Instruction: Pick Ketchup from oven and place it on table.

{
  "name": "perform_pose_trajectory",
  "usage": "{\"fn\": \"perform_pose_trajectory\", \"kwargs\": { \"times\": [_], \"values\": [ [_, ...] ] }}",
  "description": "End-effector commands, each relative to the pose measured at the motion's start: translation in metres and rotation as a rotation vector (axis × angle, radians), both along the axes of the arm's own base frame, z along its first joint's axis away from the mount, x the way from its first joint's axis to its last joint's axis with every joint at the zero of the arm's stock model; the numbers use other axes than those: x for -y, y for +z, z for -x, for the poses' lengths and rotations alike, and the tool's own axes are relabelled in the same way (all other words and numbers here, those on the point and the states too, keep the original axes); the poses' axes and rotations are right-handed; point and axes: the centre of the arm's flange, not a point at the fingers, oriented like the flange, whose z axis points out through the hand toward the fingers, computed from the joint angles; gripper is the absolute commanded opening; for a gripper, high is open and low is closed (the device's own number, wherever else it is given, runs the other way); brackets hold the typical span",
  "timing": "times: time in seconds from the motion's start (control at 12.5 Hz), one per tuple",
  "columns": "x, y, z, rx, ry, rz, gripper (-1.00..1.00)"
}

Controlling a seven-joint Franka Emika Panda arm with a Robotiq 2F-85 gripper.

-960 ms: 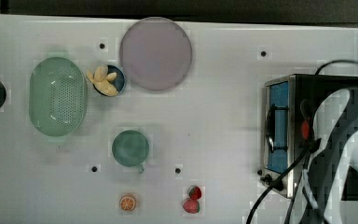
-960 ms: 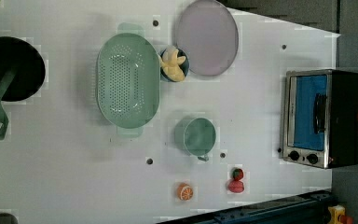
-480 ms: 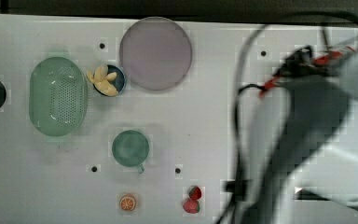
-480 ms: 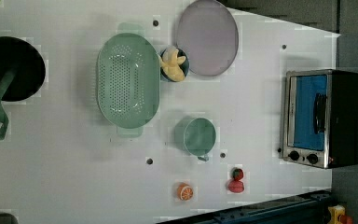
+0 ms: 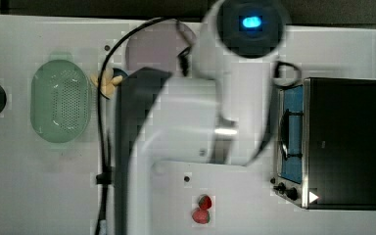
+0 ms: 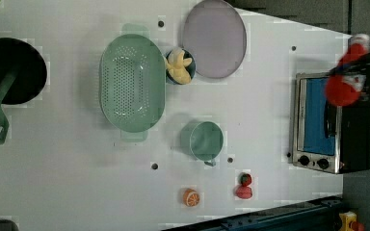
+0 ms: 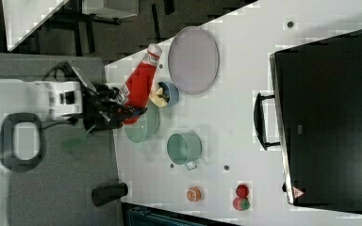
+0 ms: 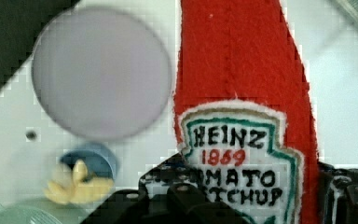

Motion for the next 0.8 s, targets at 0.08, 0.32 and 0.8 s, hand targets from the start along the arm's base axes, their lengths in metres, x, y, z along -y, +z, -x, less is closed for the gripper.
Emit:
{"fn": "perform_pose_trajectory", "kwargs": {
  "times": [0.08, 0.32, 0.8],
  "values": [
    [0.029, -0.042, 0.012, -0.042, -0.072, 0.009, 0.29],
    [0.027, -0.113, 0.032, -0.062, -0.099, 0.015, 0.29],
    [0.020, -0.235, 0.060, -0.033, -0.095, 0.052, 0.29]
  ]
}}
